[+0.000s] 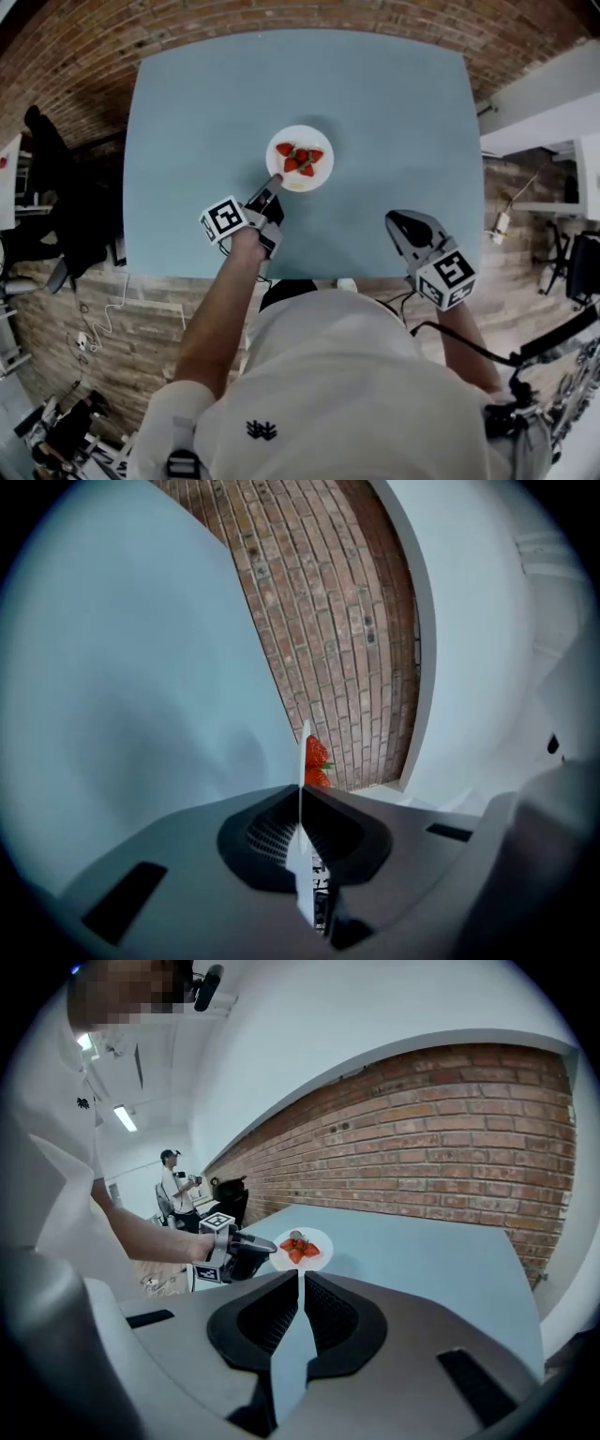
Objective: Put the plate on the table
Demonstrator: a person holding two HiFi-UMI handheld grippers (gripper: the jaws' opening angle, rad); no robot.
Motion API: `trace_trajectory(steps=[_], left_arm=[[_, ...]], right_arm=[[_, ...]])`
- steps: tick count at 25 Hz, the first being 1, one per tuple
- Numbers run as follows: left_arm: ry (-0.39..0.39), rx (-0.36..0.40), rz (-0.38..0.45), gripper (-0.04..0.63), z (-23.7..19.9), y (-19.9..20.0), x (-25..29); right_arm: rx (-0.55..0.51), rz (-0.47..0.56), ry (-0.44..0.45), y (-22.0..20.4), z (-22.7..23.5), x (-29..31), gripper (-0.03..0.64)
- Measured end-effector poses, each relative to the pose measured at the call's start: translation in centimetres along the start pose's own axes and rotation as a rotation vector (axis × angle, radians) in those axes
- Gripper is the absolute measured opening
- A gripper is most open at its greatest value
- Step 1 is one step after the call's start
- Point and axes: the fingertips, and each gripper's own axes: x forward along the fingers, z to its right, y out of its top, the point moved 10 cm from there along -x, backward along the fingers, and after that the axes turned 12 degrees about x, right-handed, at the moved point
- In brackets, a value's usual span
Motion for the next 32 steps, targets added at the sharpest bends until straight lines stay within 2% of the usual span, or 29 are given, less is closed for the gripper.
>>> trace_trajectory(steps=[12,23,29,32], left_arm=[[0.032,-0.076,-0.06,0.009,-7.1,2.0,6.5],[0.078,-0.155,-0.056,0.009,-8.7,2.0,7.5],[0.122,-0.11,-0.054,0.011,-8.2,2.0,7.6],[0.153,-0.076,-0.057,0.056,-7.6,2.0,7.7]], right_arm=[[0.044,-0.067,-0.092,0.8,0.5,2.2,0.023],[0.061,-0.094,-0.087,0.7,-0.1,3.6,0.023],[0.058,-0.099,-0.075,0.8,-0.6,3.8,0.023],[0.06,-0.093,-0.074,0.5,-0.7,3.5,0.022]])
